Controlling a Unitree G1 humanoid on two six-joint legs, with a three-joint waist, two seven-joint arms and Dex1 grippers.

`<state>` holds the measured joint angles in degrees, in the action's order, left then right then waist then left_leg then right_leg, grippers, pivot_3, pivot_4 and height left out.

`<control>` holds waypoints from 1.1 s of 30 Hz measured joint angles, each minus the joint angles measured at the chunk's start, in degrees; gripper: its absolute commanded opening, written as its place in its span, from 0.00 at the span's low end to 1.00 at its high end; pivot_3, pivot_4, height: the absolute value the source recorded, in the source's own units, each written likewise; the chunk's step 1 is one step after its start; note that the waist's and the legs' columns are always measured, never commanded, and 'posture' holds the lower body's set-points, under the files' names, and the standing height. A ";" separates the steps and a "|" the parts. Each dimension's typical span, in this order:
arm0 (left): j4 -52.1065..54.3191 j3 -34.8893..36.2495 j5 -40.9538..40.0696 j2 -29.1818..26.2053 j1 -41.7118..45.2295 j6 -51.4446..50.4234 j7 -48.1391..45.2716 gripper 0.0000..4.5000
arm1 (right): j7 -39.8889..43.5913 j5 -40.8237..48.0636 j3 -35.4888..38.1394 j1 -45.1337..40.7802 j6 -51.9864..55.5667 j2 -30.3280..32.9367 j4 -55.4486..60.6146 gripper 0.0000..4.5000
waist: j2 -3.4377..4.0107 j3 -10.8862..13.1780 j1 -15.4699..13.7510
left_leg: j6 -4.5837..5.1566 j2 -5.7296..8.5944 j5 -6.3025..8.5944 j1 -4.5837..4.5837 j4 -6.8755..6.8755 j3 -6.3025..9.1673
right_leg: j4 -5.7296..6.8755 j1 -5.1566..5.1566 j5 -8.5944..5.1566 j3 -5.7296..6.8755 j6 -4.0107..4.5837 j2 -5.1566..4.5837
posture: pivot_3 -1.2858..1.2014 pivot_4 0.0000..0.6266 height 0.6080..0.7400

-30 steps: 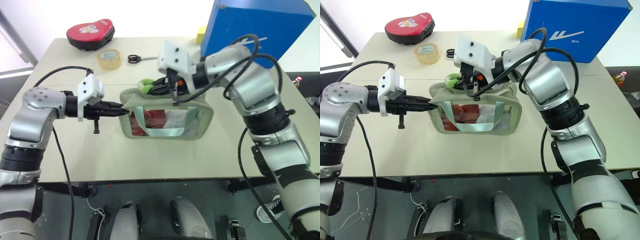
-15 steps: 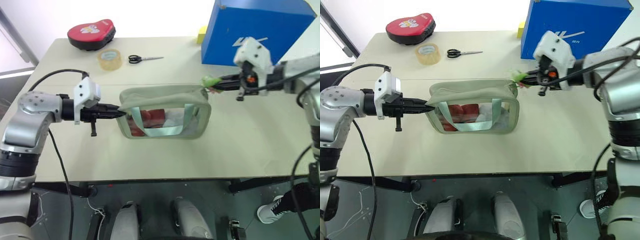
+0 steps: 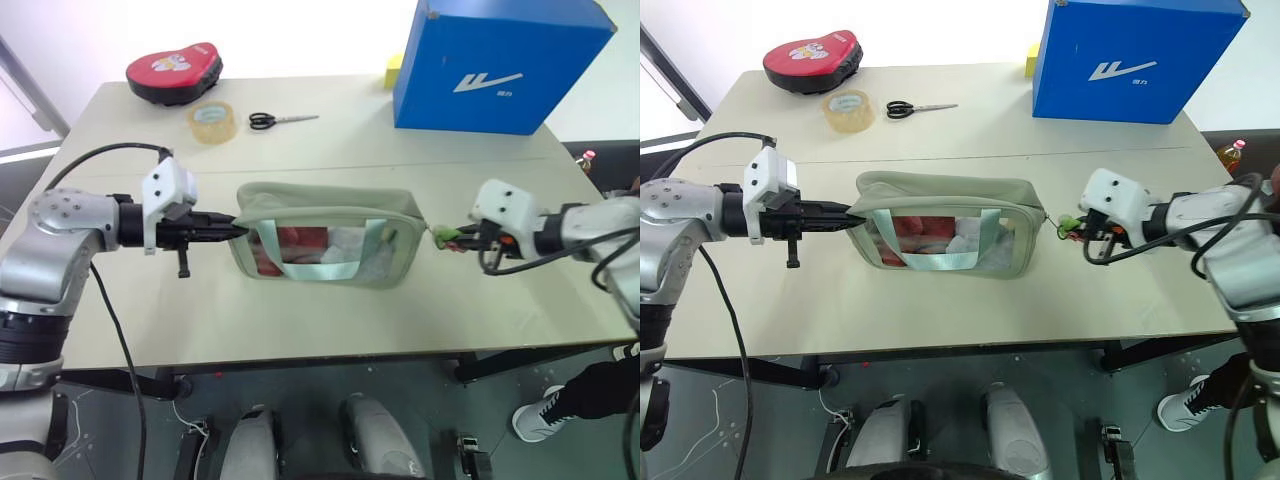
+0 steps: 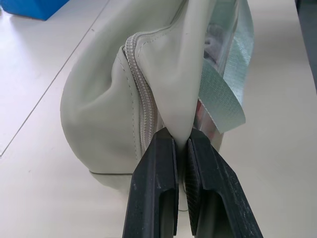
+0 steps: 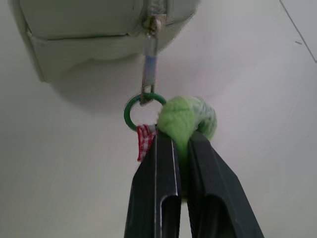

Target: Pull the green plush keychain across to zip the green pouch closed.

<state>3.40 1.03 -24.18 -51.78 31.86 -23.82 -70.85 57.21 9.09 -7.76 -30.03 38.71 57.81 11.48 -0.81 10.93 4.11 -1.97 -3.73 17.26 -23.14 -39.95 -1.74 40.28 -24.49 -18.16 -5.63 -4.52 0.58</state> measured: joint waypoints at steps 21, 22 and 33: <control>3.12 0.61 -3.75 -0.54 -0.08 -8.14 1.76 0.55 | 7.20 11.50 12.56 -8.12 3.46 0.97 -5.45 1.00 | 0.00 0.01 -0.17 | 0.01 0.00 0.00 -0.11 0.04 -0.01 | -0.08 -0.04 -0.01 0.04 0.00 -0.01 | 0.52 0.24 0.98; 3.48 0.82 -4.28 -0.55 -0.09 -8.66 1.73 0.66 | 7.39 11.94 12.76 -8.07 3.11 0.96 -5.38 1.00 | 0.00 0.01 -0.19 | 0.01 0.00 0.00 -0.12 0.04 0.00 | -0.08 -0.04 0.00 0.04 0.00 -0.01 | 0.52 0.24 0.98; 9.20 21.81 -14.95 -6.13 -14.51 -17.00 1.85 1.00 | 4.39 19.63 23.05 4.63 0.04 -4.21 3.21 1.00 | 0.00 0.03 -0.25 | 0.02 -0.02 0.02 -0.16 0.15 0.11 | -0.16 -0.07 -0.03 0.08 -0.04 -0.14 | 0.52 0.24 0.98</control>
<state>12.60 22.84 -39.13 -57.91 17.34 -40.82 -69.00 61.59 28.72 15.29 -25.41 38.75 53.60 14.68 -0.82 10.96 3.86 -1.95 -3.75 17.27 -23.29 -39.80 -1.63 40.13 -24.56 -18.20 -5.55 -4.56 0.44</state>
